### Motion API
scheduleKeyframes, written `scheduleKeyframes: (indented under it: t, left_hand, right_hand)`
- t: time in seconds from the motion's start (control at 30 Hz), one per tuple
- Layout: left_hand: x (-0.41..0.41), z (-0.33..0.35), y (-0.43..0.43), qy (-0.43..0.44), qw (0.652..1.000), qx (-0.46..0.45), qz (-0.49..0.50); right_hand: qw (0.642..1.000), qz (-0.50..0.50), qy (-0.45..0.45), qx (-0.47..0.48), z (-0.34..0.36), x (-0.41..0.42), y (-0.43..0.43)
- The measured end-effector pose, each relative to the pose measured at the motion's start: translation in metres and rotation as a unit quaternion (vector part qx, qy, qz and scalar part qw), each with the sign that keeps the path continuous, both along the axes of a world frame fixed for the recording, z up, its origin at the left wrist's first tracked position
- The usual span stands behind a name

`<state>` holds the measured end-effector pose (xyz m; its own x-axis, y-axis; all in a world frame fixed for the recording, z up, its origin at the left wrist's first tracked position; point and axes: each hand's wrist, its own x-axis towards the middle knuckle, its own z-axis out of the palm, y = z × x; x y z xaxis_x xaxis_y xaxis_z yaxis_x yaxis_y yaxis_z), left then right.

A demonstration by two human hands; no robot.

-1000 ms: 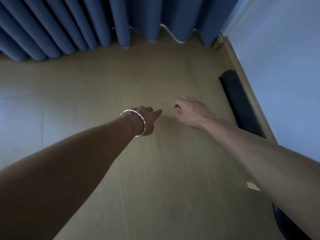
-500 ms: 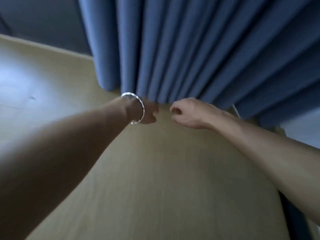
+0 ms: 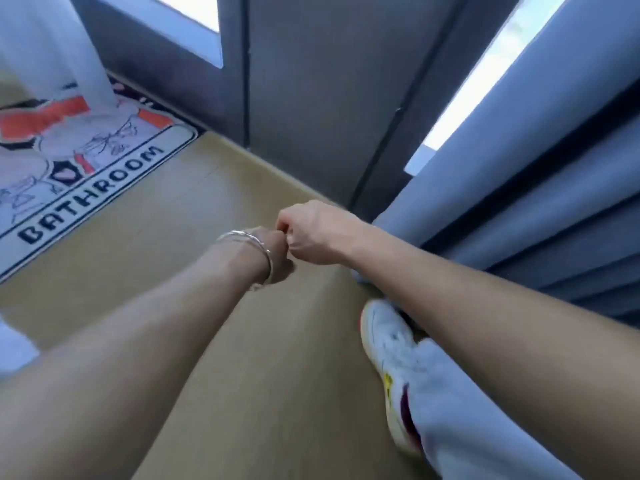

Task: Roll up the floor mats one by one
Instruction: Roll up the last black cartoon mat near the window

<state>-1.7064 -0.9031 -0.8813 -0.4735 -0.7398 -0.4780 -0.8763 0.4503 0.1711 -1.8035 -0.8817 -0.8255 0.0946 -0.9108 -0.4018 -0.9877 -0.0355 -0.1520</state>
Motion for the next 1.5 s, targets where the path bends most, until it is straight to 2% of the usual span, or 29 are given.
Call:
scheduleKeyframes:
  t: [0.17, 0.37, 0.57, 0.8, 1.03, 1.13, 1.3, 1.4, 1.5]
  left_hand:
    - [0.005, -0.069, -0.015, -0.045, 0.998, 0.040, 0.029]
    - [0.014, -0.093, -0.060, -0.070, 0.993, 0.047, 0.088]
    - [0.032, -0.102, -0.065, -0.066, 0.981, 0.071, 0.166]
    - [0.062, -0.118, -0.043, -0.070, 0.967, 0.096, 0.226]
    - [0.112, -0.101, -0.054, -0.096, 0.941, 0.102, 0.307]
    - [0.155, -0.092, -0.060, -0.112, 0.919, 0.088, 0.367]
    - [0.203, -0.100, -0.041, -0.115, 0.857, 0.117, 0.488]
    - [0.206, -0.115, -0.028, -0.114, 0.819, 0.179, 0.532]
    - [0.204, -0.120, -0.030, -0.110, 0.791, 0.218, 0.560]
  right_hand:
    - [0.997, 0.010, -0.032, 0.075, -0.068, 0.000, -0.033]
    - [0.994, 0.072, -0.010, 0.080, -0.106, 0.004, -0.088]
    - [0.982, 0.160, 0.027, 0.101, -0.120, 0.022, -0.122]
    - [0.951, 0.262, 0.074, 0.146, -0.143, 0.051, -0.122]
    - [0.910, 0.389, 0.086, 0.110, -0.157, 0.137, -0.177]
    - [0.888, 0.445, 0.064, 0.101, -0.174, 0.190, -0.192]
    - [0.886, 0.460, 0.005, 0.066, -0.214, 0.265, -0.192]
    - [0.881, 0.457, 0.051, 0.106, -0.239, 0.281, -0.175]
    - [0.869, 0.474, 0.102, 0.100, -0.254, 0.290, -0.166]
